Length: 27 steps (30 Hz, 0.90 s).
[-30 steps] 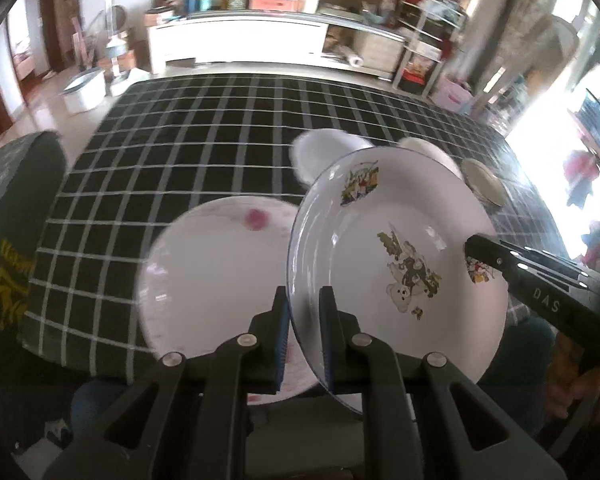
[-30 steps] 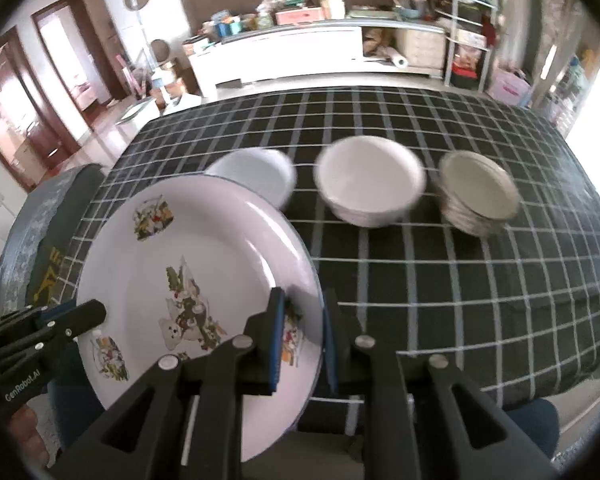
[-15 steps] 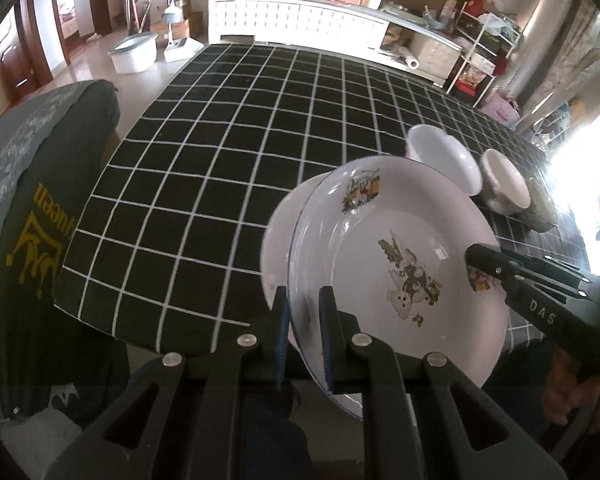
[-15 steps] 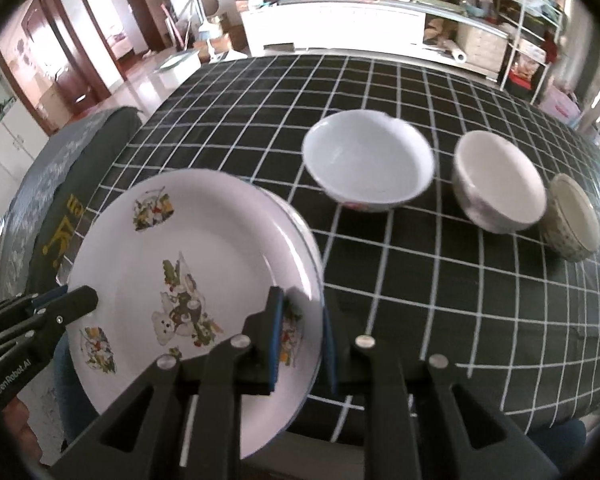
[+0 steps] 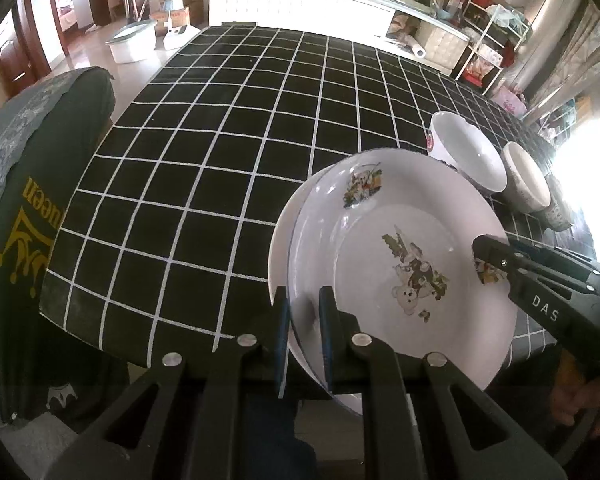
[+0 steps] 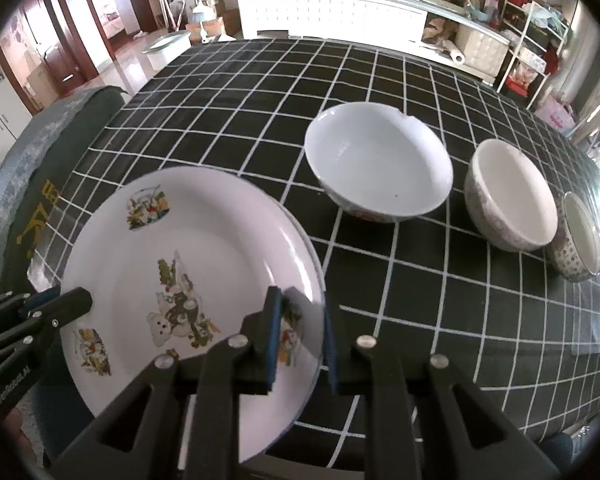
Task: Organize plates and bowls
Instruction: 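Lower the plate stack onto the tablecloth with the left tool while the right tool opens and withdraws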
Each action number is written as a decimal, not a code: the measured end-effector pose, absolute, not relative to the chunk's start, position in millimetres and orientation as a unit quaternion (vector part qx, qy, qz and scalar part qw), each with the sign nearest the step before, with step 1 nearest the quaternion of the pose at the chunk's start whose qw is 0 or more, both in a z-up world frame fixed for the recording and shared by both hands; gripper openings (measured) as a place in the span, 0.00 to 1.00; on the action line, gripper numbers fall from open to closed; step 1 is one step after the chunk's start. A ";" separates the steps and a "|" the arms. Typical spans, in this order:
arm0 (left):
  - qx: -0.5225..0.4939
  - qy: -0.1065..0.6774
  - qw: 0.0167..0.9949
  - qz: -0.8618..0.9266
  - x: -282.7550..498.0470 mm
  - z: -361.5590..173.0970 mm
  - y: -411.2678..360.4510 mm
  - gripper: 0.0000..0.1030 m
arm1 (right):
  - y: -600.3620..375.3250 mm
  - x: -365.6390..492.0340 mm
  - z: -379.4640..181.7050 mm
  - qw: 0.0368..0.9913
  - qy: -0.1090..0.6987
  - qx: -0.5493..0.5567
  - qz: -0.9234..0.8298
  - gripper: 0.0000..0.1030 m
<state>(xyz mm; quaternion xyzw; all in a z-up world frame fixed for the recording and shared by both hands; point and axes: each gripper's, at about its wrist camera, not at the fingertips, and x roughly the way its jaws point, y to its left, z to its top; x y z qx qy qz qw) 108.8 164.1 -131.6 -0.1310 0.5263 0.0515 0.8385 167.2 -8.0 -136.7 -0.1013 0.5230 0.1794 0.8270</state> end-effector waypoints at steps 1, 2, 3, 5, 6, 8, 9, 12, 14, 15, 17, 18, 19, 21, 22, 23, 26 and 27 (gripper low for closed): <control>-0.131 0.527 0.838 0.051 109.7 -132.5 163.9 0.12 | -8.3 167.9 -138.2 0.826 0.525 -0.101 0.179 0.23; -0.132 0.528 0.837 0.051 110.9 -134.0 164.3 0.12 | -8.7 168.3 -138.7 0.825 0.526 -0.101 0.179 0.23; -0.132 0.529 0.837 0.051 112.0 -135.5 164.8 0.12 | -8.7 168.6 -139.4 0.825 0.526 -0.101 0.179 0.23; -0.133 0.530 0.836 0.051 113.5 -137.6 164.9 0.12 | -7.3 169.1 -140.2 0.826 0.525 -0.105 0.178 0.23; -0.133 0.531 0.835 0.050 113.6 -138.4 165.2 0.12 | -6.9 169.6 -140.4 0.826 0.524 -0.106 0.178 0.23; -0.134 0.531 0.835 0.050 113.8 -139.1 165.6 0.12 | -7.5 170.6 -141.9 0.825 0.527 -0.105 0.178 0.23; -0.134 0.532 0.835 0.049 114.4 -139.5 165.8 0.12 | -7.6 170.9 -142.9 0.823 0.529 -0.105 0.178 0.23; -0.140 0.532 0.834 0.048 116.4 -142.0 167.5 0.12 | -7.2 172.3 -150.4 0.816 0.541 -0.105 0.176 0.23; -0.140 0.531 0.834 0.050 117.1 -143.1 167.3 0.12 | -7.8 172.6 -152.7 0.814 0.543 -0.103 0.179 0.24; -0.140 0.531 0.834 0.050 117.2 -143.4 167.2 0.12 | -8.2 173.1 -152.0 0.815 0.542 -0.104 0.180 0.24; -0.145 0.533 0.832 0.049 117.6 -143.4 168.2 0.12 | -7.9 173.6 -151.3 0.814 0.541 -0.105 0.181 0.24; -0.150 0.534 0.831 0.049 117.6 -143.4 169.4 0.12 | -8.1 174.4 -151.0 0.814 0.542 -0.103 0.183 0.24; -0.152 0.534 0.830 0.049 117.5 -143.4 169.9 0.12 | -8.4 175.4 -151.1 0.813 0.543 -0.101 0.185 0.24; -0.151 0.534 0.830 0.046 116.0 -142.1 169.9 0.12 | -9.9 175.9 -151.4 0.811 0.546 -0.097 0.187 0.24; -0.150 0.533 0.831 0.046 114.2 -140.6 169.8 0.12 | -10.5 174.7 -150.0 0.812 0.544 -0.096 0.188 0.24; -0.150 0.533 0.832 0.046 112.8 -139.4 169.9 0.12 | -10.8 173.5 -148.7 0.813 0.542 -0.097 0.189 0.24; -0.154 0.530 0.833 0.046 106.9 -135.6 171.3 0.12 | -14.3 170.5 -145.2 0.815 0.539 -0.094 0.193 0.24; -0.153 0.529 0.834 0.048 105.5 -135.2 172.0 0.12 | -15.1 170.0 -145.1 0.815 0.539 -0.093 0.194 0.24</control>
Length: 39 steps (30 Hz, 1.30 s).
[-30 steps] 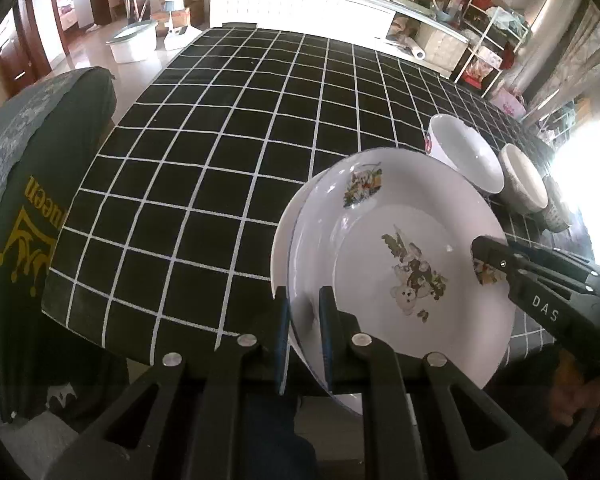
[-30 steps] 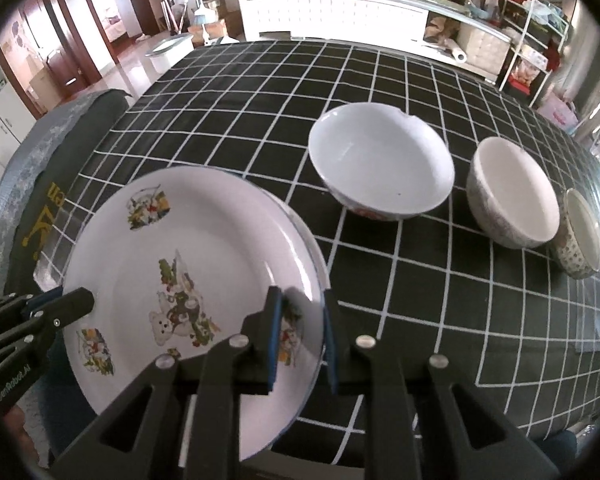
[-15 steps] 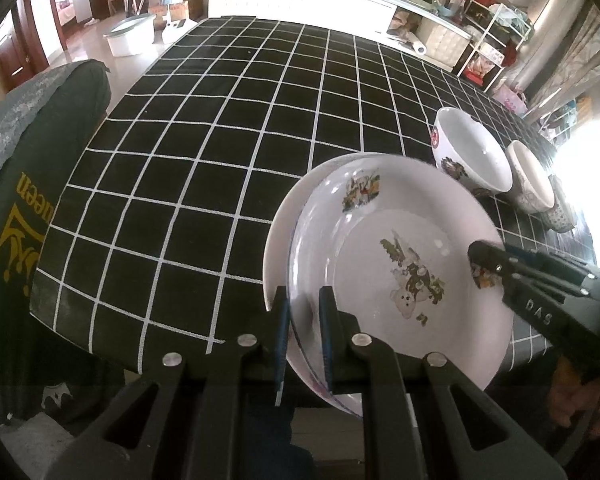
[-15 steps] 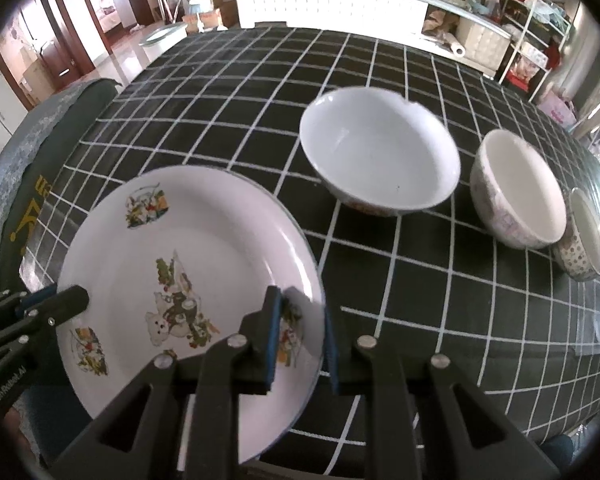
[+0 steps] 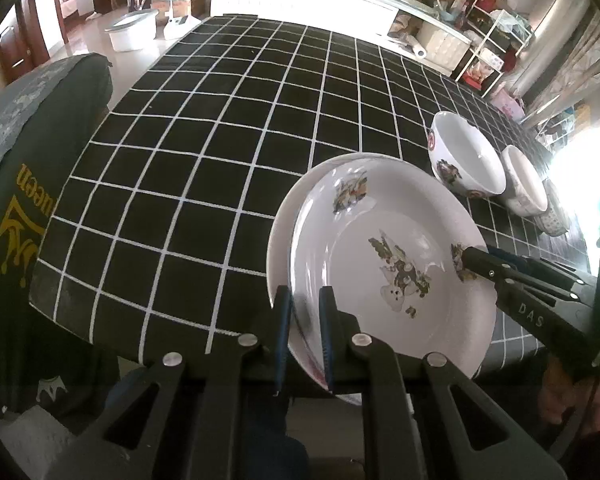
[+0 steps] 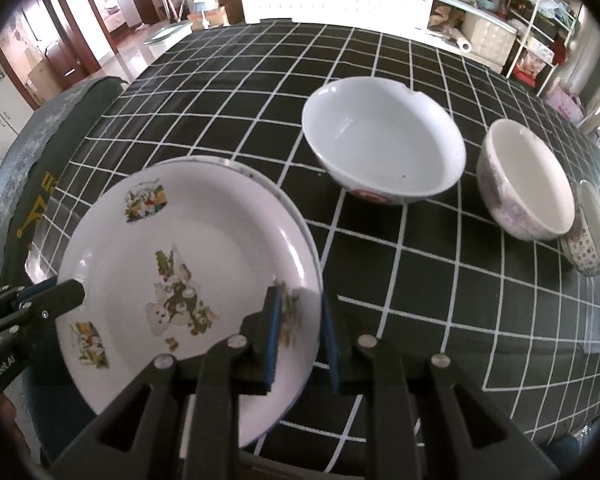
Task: Organize plates and bowls
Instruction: 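Lower the plate stack onto the tablecloth with the left tool while the right tool opens and withdraws, then grasp the rim of the plain white bowl with the left tool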
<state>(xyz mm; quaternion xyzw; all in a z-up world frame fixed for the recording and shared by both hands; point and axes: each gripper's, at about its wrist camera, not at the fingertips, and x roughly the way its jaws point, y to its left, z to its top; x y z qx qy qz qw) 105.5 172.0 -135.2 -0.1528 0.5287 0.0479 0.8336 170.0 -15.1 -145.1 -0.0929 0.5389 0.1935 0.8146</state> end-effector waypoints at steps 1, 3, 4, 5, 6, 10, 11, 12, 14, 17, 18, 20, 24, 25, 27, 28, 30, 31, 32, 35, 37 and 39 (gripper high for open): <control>-0.149 0.527 0.835 0.054 103.4 -133.5 172.6 0.12 | -16.2 169.3 -144.8 0.814 0.540 -0.092 0.195 0.24; -0.148 0.523 0.837 0.058 99.6 -130.4 174.5 0.12 | -18.1 167.9 -145.4 0.812 0.542 -0.088 0.197 0.24; -0.152 0.522 0.837 0.056 97.4 -129.3 175.6 0.12 | -18.7 166.2 -145.4 0.812 0.542 -0.088 0.197 0.24; -0.153 0.522 0.837 0.056 96.3 -128.8 175.6 0.12 | -19.0 165.0 -145.3 0.812 0.542 -0.086 0.197 0.24; -0.150 0.522 0.838 0.057 95.2 -128.2 174.7 0.12 | -20.4 163.4 -144.4 0.813 0.542 -0.081 0.197 0.24; -0.150 0.518 0.840 0.054 89.5 -123.9 169.1 0.12 | -29.9 156.4 -136.7 0.818 0.537 -0.065 0.196 0.24; -0.149 0.516 0.842 0.052 88.4 -121.7 166.5 0.12 | -32.5 154.8 -134.8 0.819 0.535 -0.063 0.195 0.24; -0.147 0.515 0.843 0.050 88.0 -119.8 164.0 0.12 | -35.8 153.2 -132.1 0.821 0.533 -0.060 0.195 0.24; -0.144 0.510 0.847 0.043 87.0 -114.3 157.2 0.12 | -42.4 150.9 -127.1 0.824 0.530 -0.052 0.194 0.24; -0.134 0.504 0.853 0.034 87.0 -106.1 145.4 0.12 | -51.5 147.9 -120.0 0.829 0.523 -0.044 0.192 0.24; -0.131 0.503 0.854 0.032 87.7 -104.1 141.7 0.12 | -55.4 146.5 -116.9 0.831 0.521 -0.040 0.192 0.24; -0.123 0.501 0.856 0.026 89.1 -100.2 132.6 0.12 | -61.2 144.5 -112.4 0.834 0.517 -0.034 0.193 0.24; -0.104 0.500 0.859 0.013 93.4 -93.1 111.3 0.12 | -74.5 137.8 -103.2 0.838 0.510 -0.021 0.194 0.24; -0.101 0.500 0.860 0.010 94.1 -92.0 107.6 0.12 | -78.2 136.5 -99.9 0.840 0.507 -0.019 0.193 0.24; -0.091 0.501 0.861 0.003 97.6 -88.4 98.1 0.12 | -83.4 134.2 -93.2 0.843 0.501 -0.019 0.195 0.24; -0.090 0.502 0.860 -0.002 99.1 -86.8 94.2 0.12 | -85.9 133.6 -90.3 0.844 0.499 -0.020 0.195 0.24; -0.097 0.505 0.858 -0.020 102.1 -81.9 86.2 0.12 | -92.8 133.8 -82.4 0.847 0.494 -0.015 0.197 0.24; -0.096 0.503 0.858 -0.028 104.1 -77.2 81.2 0.12 | -95.9 134.6 -79.3 0.848 0.492 -0.012 0.197 0.24; -0.093 0.501 0.860 -0.031 105.0 -73.6 77.7 0.12 | -99.5 135.7 -76.1 0.849 0.490 -0.010 0.198 0.24; -0.078 0.494 0.865 -0.038 112.0 -60.0 64.9 0.12 | -105.9 140.8 -69.6 0.849 0.489 -0.005 0.201 0.24; -0.073 0.491 0.867 -0.040 117.5 -53.2 60.6 0.12 | -109.4 149.1 -65.4 0.843 0.497 0.009 0.208 0.24; -0.071 0.490 0.868 -0.039 125.1 -45.9 58.5 0.12 | -111.1 156.6 -61.2 0.838 0.502 0.019 0.214 0.24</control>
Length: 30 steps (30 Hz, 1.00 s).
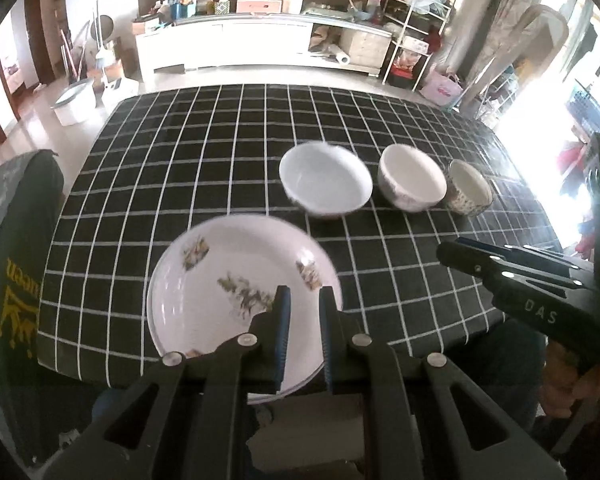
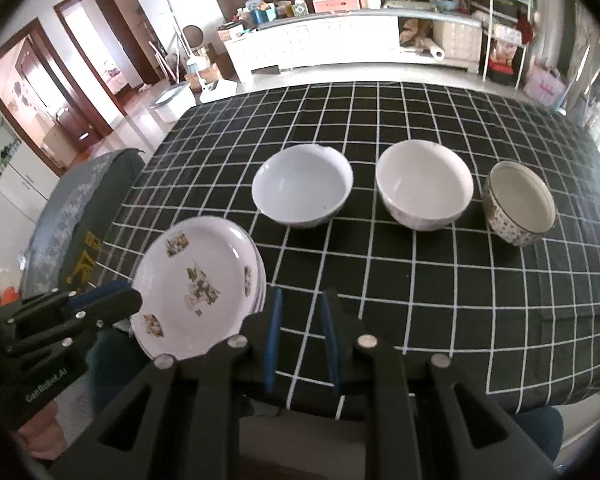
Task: Organize plates and bowls
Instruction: 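Grasp the rim of the plain white bowl with the left tool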
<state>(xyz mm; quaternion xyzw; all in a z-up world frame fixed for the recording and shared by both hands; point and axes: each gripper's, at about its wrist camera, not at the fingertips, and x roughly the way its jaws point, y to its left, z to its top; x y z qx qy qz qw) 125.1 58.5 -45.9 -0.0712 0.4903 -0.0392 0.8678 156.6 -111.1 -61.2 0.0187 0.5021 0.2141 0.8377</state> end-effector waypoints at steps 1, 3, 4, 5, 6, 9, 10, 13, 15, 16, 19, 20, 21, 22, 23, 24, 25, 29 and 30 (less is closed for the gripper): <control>-0.070 0.489 0.869 -0.035 128.6 -41.8 59.2 0.12 | -110.6 162.0 -58.1 0.837 0.502 0.018 0.217 0.24; -0.066 0.486 0.871 -0.028 136.8 -36.8 59.0 0.12 | -108.8 170.9 -53.1 0.836 0.500 0.006 0.224 0.24; -0.065 0.487 0.870 -0.028 142.1 -34.6 58.9 0.12 | -108.5 179.7 -51.3 0.834 0.505 0.007 0.223 0.24; -0.066 0.488 0.870 -0.029 147.7 -32.5 59.6 0.12 | -109.5 187.1 -50.8 0.829 0.512 0.015 0.224 0.24; -0.069 0.491 0.868 -0.030 154.8 -31.2 60.2 0.12 | -110.9 195.3 -51.3 0.821 0.523 0.028 0.226 0.24; -0.093 0.509 0.854 -0.043 178.5 -31.2 63.9 0.12 | -114.3 215.9 -55.8 0.801 0.551 0.058 0.226 0.24; -0.103 0.517 0.848 -0.049 186.5 -32.7 65.7 0.13 | -114.8 224.5 -57.1 0.794 0.560 0.068 0.225 0.24; -0.126 0.530 0.837 -0.053 205.8 -37.1 71.4 0.13 | -110.2 245.6 -63.6 0.774 0.584 0.079 0.231 0.24; -0.137 0.540 0.828 -0.062 218.3 -42.9 74.5 0.18 | -106.6 254.5 -68.3 0.765 0.595 0.082 0.232 0.25; -0.144 0.545 0.824 -0.063 223.8 -46.7 76.2 0.19 | -104.3 261.0 -72.1 0.762 0.600 0.082 0.230 0.25; -0.154 0.556 0.814 -0.072 240.4 -59.5 78.6 0.19 | -99.3 276.1 -80.4 0.760 0.607 0.073 0.222 0.25; -0.157 0.558 0.812 -0.068 245.0 -62.4 80.2 0.19 | -98.4 280.2 -82.4 0.759 0.608 0.070 0.221 0.25; -0.160 0.561 0.809 -0.067 250.5 -66.9 82.1 0.19 | -96.2 283.9 -85.1 0.759 0.609 0.070 0.220 0.25; -0.161 0.564 0.807 -0.066 253.1 -69.9 82.6 0.19 | -94.7 289.0 -87.9 0.758 0.611 0.070 0.218 0.25; -0.166 0.568 0.804 -0.066 259.1 -74.9 84.5 0.19 | -93.6 292.2 -90.1 0.758 0.612 0.068 0.216 0.25; -0.169 0.570 0.801 -0.068 263.9 -78.4 85.6 0.19 | -90.8 296.8 -93.2 0.758 0.613 0.063 0.214 0.26; -0.170 0.571 0.800 -0.068 267.8 -80.4 86.1 0.19 | -88.6 300.7 -96.3 0.759 0.613 0.059 0.212 0.26; -0.168 0.579 0.795 -0.065 287.2 -93.9 84.9 0.19 | -87.4 318.2 -110.6 0.754 0.622 0.055 0.202 0.26; -0.165 0.580 0.795 -0.063 291.0 -96.5 84.7 0.19 | -87.6 321.9 -114.1 0.753 0.624 0.056 0.201 0.25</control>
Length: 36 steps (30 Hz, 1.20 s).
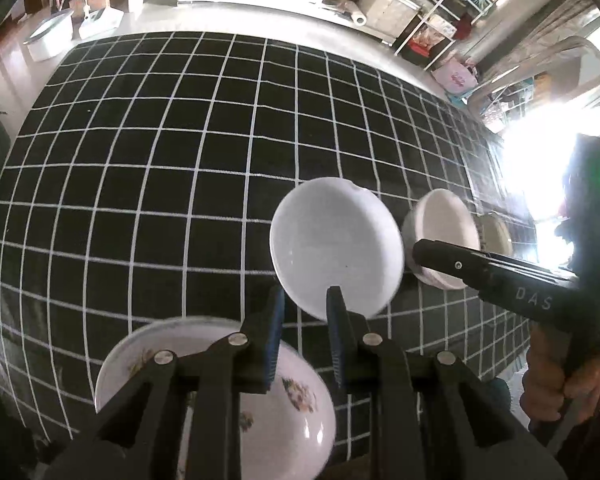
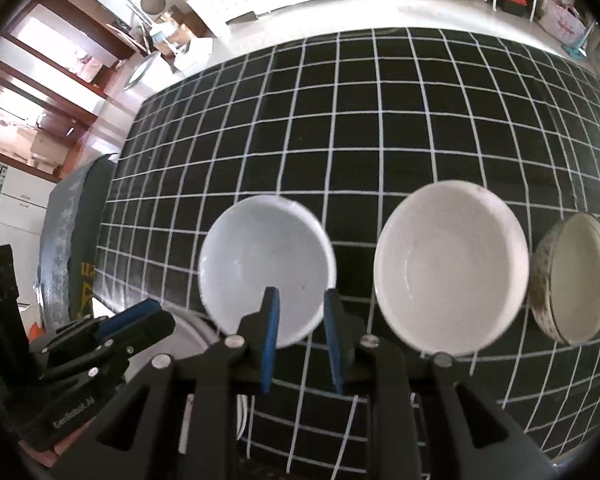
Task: Organize plates and bowls
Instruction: 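Grasp the rim of the plain white bowl with the left tool, then carry the white bowl beside the plate stack with the left tool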
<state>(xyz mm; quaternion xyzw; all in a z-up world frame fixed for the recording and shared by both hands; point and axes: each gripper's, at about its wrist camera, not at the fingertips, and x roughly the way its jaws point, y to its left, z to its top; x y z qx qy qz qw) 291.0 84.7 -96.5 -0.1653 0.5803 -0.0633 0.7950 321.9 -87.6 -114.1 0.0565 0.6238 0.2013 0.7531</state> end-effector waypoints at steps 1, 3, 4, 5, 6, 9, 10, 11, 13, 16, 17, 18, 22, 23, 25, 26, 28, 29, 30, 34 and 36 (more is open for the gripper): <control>-0.163 0.582 0.794 -0.061 294.5 -100.0 85.0 0.19 | -88.1 324.4 -116.5 0.752 0.625 0.057 0.202 0.25; -0.162 0.587 0.791 -0.058 301.8 -107.8 85.3 0.19 | -89.5 329.7 -119.5 0.752 0.626 0.050 0.200 0.25; -0.160 0.588 0.791 -0.057 305.6 -111.8 84.8 0.19 | -89.0 332.0 -122.5 0.754 0.625 0.039 0.196 0.26; -0.156 0.591 0.790 -0.055 308.9 -115.4 84.7 0.19 | -89.0 333.9 -124.8 0.755 0.626 0.033 0.192 0.25; -0.153 0.591 0.790 -0.052 311.0 -117.9 85.3 0.19 | -89.5 334.8 -126.9 0.753 0.628 0.032 0.191 0.25; -0.151 0.597 0.786 -0.051 317.5 -126.4 84.7 0.19 | -93.0 339.3 -134.7 0.747 0.635 0.038 0.192 0.25; -0.152 0.598 0.786 -0.051 318.2 -129.3 86.1 0.19 | -93.7 340.2 -136.2 0.747 0.636 0.035 0.192 0.25; -0.151 0.599 0.785 -0.050 320.4 -131.8 86.2 0.19 | -92.2 340.0 -138.0 0.747 0.637 0.028 0.190 0.25; -0.147 0.601 0.784 -0.050 322.9 -135.5 84.8 0.17 | -90.1 336.8 -139.6 0.751 0.632 0.013 0.192 0.24; -0.135 0.605 0.783 -0.047 323.3 -139.1 79.9 0.12 | -90.4 335.7 -141.9 0.750 0.632 0.012 0.193 0.22; -0.132 0.607 0.783 -0.041 324.2 -141.8 79.1 0.09 | -89.6 335.0 -145.0 0.749 0.635 0.007 0.191 0.21; -0.131 0.609 0.782 -0.039 325.3 -144.1 79.7 0.08 | -89.0 335.2 -147.2 0.748 0.636 0.004 0.189 0.20; -0.131 0.608 0.782 -0.036 323.5 -145.3 80.8 0.08 | -90.2 333.9 -155.8 0.740 0.643 0.021 0.193 0.12; -0.133 0.609 0.781 -0.036 322.0 -145.0 81.2 0.08 | -90.9 332.1 -157.0 0.739 0.644 0.028 0.196 0.11; -0.131 0.612 0.779 -0.035 318.9 -146.6 79.6 0.08 | -89.3 330.4 -154.8 0.744 0.640 0.023 0.191 0.11; -0.130 0.612 0.779 -0.033 317.2 -146.7 78.9 0.08 | -88.9 329.1 -153.6 0.746 0.639 0.023 0.189 0.11; -0.131 0.614 0.777 -0.033 311.9 -146.9 77.8 0.08 | -89.8 325.6 -150.3 0.748 0.637 0.022 0.186 0.11; -0.134 0.614 0.777 -0.035 307.5 -146.3 75.9 0.08 | -90.2 323.1 -148.4 0.749 0.636 0.020 0.185 0.11; -0.135 0.614 0.777 -0.038 302.7 -144.7 73.8 0.08 | -91.6 320.5 -146.4 0.750 0.636 0.020 0.183 0.11; -0.125 0.612 0.780 -0.047 285.3 -133.6 59.3 0.08 | -98.6 307.8 -138.0 0.753 0.633 0.021 0.177 0.11; -0.121 0.609 0.782 -0.050 277.3 -126.8 52.9 0.08 | -105.9 299.2 -131.2 0.756 0.630 0.026 0.174 0.11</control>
